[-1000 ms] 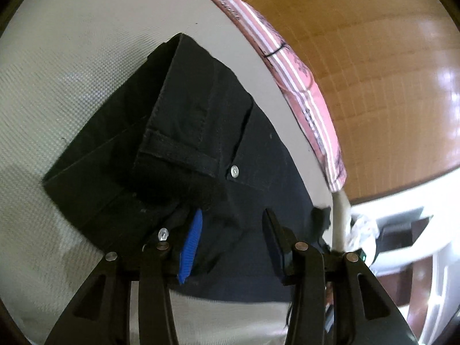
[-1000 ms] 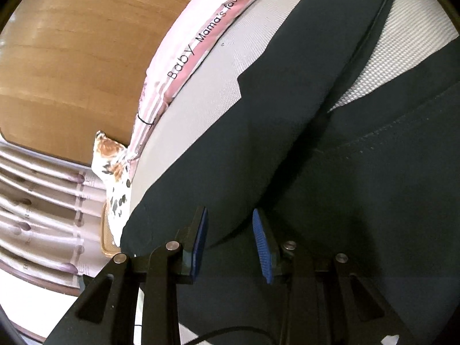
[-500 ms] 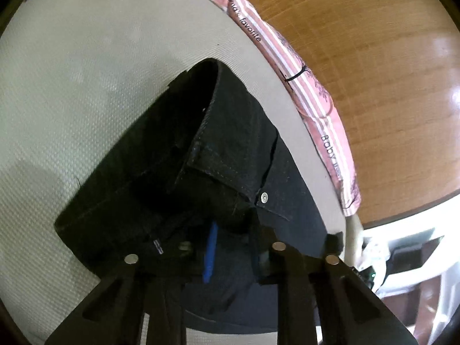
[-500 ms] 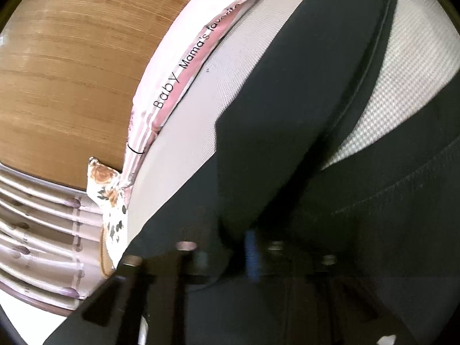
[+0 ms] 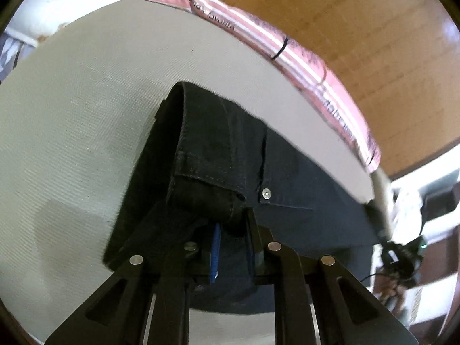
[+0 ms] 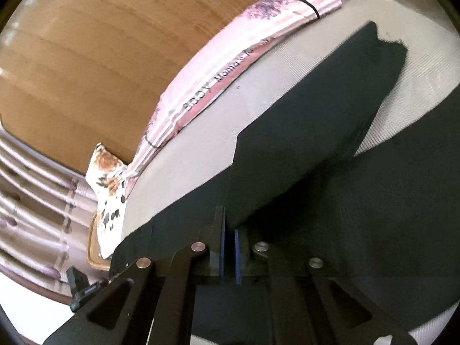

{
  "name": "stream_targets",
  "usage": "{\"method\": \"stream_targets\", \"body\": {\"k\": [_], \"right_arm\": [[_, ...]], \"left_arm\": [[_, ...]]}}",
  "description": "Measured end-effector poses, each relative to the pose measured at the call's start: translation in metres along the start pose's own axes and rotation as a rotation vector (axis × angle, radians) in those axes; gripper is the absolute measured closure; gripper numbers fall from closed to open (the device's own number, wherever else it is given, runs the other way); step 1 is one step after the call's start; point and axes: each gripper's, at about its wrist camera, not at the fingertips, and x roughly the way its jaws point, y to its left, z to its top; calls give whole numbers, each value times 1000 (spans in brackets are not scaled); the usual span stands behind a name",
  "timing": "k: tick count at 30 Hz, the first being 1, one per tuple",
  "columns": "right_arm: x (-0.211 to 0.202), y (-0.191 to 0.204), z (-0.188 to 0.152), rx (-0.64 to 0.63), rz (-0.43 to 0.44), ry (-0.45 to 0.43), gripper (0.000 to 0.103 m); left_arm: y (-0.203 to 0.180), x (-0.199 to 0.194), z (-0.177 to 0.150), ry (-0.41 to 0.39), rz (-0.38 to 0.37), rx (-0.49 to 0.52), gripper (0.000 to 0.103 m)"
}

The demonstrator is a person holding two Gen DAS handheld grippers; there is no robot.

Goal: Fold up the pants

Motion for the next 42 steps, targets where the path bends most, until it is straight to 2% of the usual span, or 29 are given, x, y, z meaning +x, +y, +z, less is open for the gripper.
{"method": "stream_targets", "body": {"k": [4,8,13,18,24,27,29,31,34,37,39,42], "right_arm": [[-21,6,-26,-35,-33,6,99],[-33,7,-55,-67,-80,40,99],[-24,-12,-74,-32,-128,103,99],[4,-36,-88,44,-190,208,99],[10,-53,-88,131,-150,235,98],[10,-52,-88,147,-127,248,91],[6,-54,-86,161,-108,255,76],[-1,-54,-83,163,-108,252,66],[-18,-57,-75,149,-117,226,63],[-39,-71,-62,151,-140,165,62],[-54,-87,-46,170,-165,108,61],[-66,-111,-19,213,-169,44,56]], "left_arm": [[7,9,-12,80,52,44,87],[15,14,-22,127,85,78,87],[12,9,-28,135,114,141,87],[8,11,-38,147,208,254,86],[-6,17,-43,134,320,325,84],[-9,11,-47,124,346,337,78],[-12,5,-51,129,367,346,71],[-16,-4,-56,137,389,362,69],[-26,-19,-63,113,391,388,69],[-50,-35,-67,36,372,442,69],[-74,-39,-69,-22,335,506,68],[-121,-26,-75,-65,224,626,68]]}}
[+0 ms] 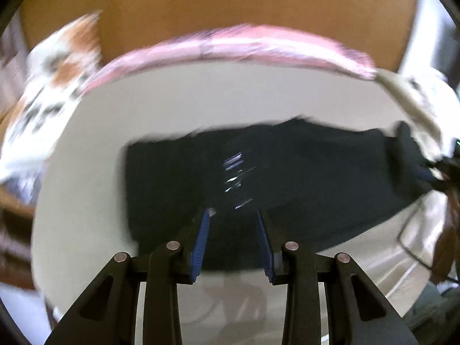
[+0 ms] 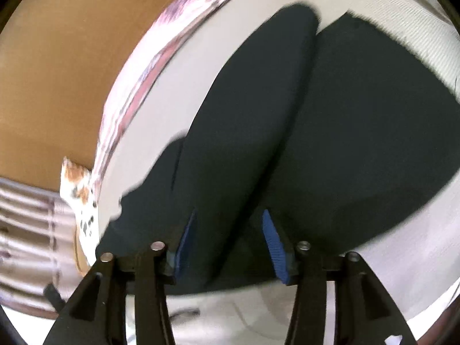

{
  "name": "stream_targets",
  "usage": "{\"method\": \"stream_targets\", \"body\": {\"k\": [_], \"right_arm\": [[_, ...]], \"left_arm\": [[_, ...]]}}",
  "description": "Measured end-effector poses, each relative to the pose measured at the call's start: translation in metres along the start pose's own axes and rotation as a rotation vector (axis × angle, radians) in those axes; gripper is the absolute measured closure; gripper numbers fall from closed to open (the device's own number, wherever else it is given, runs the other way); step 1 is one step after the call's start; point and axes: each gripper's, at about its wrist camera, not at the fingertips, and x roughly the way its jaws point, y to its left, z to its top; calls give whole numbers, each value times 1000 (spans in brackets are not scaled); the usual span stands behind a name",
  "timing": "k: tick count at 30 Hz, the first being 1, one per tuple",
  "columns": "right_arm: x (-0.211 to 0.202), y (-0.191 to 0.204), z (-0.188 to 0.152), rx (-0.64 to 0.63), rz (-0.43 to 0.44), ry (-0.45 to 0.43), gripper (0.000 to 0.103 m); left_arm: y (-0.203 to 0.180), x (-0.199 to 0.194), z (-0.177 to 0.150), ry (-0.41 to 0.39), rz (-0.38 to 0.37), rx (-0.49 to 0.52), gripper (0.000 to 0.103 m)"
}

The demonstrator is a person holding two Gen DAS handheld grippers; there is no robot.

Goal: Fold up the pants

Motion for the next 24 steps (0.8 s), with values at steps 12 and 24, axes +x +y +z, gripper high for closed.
{"method": "stream_targets", "body": {"k": [12,24], "right_arm": [[23,-47,75,206,84,-22,53],[20,-21,97,88,100,-16,92]], "left_arm": [[-216,66,30,-1,-368,402,68],[-316,103,-2,70,-408,653,68]]}}
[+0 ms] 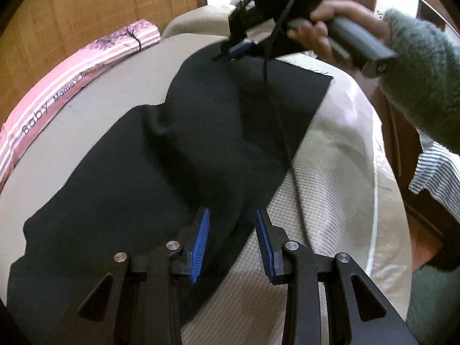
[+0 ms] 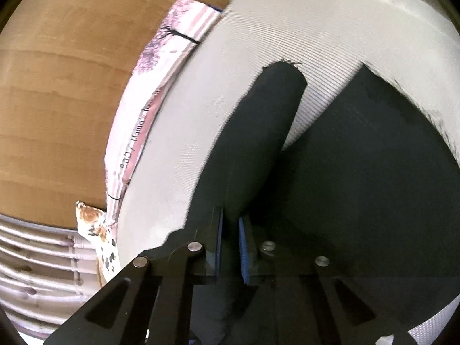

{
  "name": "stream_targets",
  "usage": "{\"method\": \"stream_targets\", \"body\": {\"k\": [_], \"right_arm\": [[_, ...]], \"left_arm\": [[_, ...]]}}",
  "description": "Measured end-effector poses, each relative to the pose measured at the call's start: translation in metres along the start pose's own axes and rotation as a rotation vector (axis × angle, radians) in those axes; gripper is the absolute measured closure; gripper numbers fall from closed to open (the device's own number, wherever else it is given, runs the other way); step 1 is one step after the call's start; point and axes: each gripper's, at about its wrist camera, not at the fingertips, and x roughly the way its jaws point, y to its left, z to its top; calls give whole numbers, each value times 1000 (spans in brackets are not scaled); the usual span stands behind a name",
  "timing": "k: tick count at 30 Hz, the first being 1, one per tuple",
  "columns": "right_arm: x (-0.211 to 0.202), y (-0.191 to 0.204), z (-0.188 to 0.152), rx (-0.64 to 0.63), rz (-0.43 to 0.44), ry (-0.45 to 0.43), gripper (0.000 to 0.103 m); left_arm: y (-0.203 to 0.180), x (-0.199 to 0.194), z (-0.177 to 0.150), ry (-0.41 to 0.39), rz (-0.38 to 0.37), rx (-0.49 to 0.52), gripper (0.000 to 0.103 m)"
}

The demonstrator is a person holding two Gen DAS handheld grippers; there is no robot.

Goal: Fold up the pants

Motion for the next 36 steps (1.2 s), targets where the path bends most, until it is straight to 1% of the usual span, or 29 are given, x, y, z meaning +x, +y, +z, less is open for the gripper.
{"method": "stream_targets", "body": {"k": [2,4,6,7,8,9,11,12,14,16,17,19,21,24,25,26,29,32,34,36], "right_arm": [[4,12,6,-14,10,8,92],[11,26,12,-26,22,20,92],[23,44,20,-57,14,32,92],[31,52,24,-74,10,43,92],[40,62,27,-93,14,62,87],[52,72,30,-103,18,91,84],[66,83,35,-110,46,125,55],[69,88,36,-114,76,125,52],[68,93,36,-123,119,107,52],[59,92,36,-134,121,80,52],[52,88,37,-141,114,58,52],[42,76,42,-142,82,29,52],[31,57,51,-110,46,2,52],[25,30,60,-55,0,-12,59],[26,23,63,-50,-17,-8,64],[28,16,65,-39,-34,-5,66],[39,4,69,-6,-42,-3,66],[53,1,73,17,-26,-18,66],[60,0,77,24,-15,-30,70],[62,2,82,28,-21,-45,75]], "left_arm": [[4,4,0,3,-2,-32,68],[7,2,-2,-4,0,-43,68],[9,2,-2,-17,21,-45,68],[13,2,-1,-20,25,-67,69],[17,2,-2,-22,25,-89,74],[23,1,-3,-26,17,-128,83],[38,-1,-4,-37,3,-203,90],[45,-2,-6,-42,-6,-237,91],[61,-5,-9,-53,-14,-315,91],[77,-5,-14,-60,-42,-395,91],[81,-5,-16,-62,-52,-413,91],[82,-4,-18,-61,-59,-416,91],[80,-1,-19,-59,-50,-404,91],[83,1,-20,-54,-63,-418,91],[83,2,-20,-53,-65,-420,91],[84,3,-20,-51,-67,-423,91],[83,3,-21,-49,-70,-428,91],[83,4,-20,-46,-71,-431,90],[83,5,-20,-44,-71,-433,90],[83,5,-20,-42,-70,-433,89]]}}
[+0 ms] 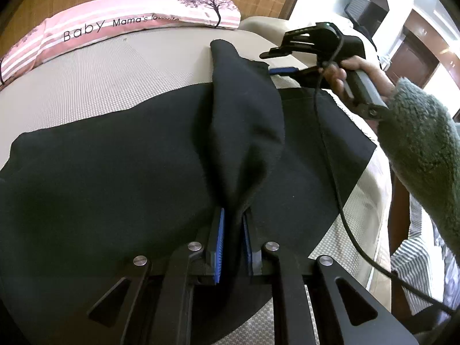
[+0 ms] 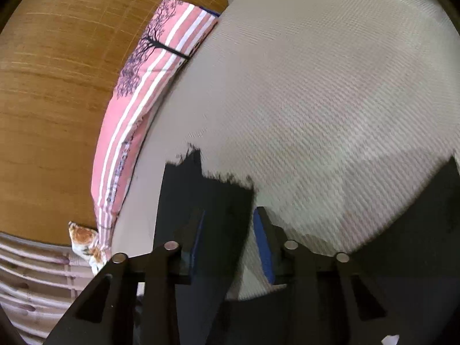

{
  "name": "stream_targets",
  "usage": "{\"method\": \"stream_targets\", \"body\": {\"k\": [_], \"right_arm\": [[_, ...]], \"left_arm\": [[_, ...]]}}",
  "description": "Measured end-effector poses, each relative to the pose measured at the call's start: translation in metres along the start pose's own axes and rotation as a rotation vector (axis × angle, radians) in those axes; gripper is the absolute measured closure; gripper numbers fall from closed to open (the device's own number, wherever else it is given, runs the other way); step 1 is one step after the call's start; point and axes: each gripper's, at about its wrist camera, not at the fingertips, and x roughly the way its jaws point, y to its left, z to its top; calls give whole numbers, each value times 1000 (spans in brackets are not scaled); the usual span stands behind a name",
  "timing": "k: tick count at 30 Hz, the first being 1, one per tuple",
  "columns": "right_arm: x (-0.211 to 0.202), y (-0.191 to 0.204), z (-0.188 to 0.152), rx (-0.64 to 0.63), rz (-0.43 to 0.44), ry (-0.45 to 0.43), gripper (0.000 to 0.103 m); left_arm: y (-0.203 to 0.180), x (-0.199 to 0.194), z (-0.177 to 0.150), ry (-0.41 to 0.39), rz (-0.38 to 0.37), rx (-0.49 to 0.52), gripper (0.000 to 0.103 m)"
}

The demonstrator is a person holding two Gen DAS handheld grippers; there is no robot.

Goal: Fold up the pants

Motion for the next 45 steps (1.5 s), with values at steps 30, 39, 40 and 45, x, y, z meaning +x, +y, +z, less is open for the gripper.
{"method": "stream_targets", "body": {"k": [30,39,40,45], "right_arm": [[-185,-81,-112,22,-213,-303,99],[-192,-106,-138,68,-257,-328,100],[-197,-104,-140,60,-261,-338,100],[-198,-118,-154,64,-321,-325,100]], "left_arm": [[-44,-4,-9,5,20,239,88],[-51,-6,-12,17,19,301,88],[-52,-6,-13,17,8,304,88],[-60,2,-22,56,5,351,88]]}}
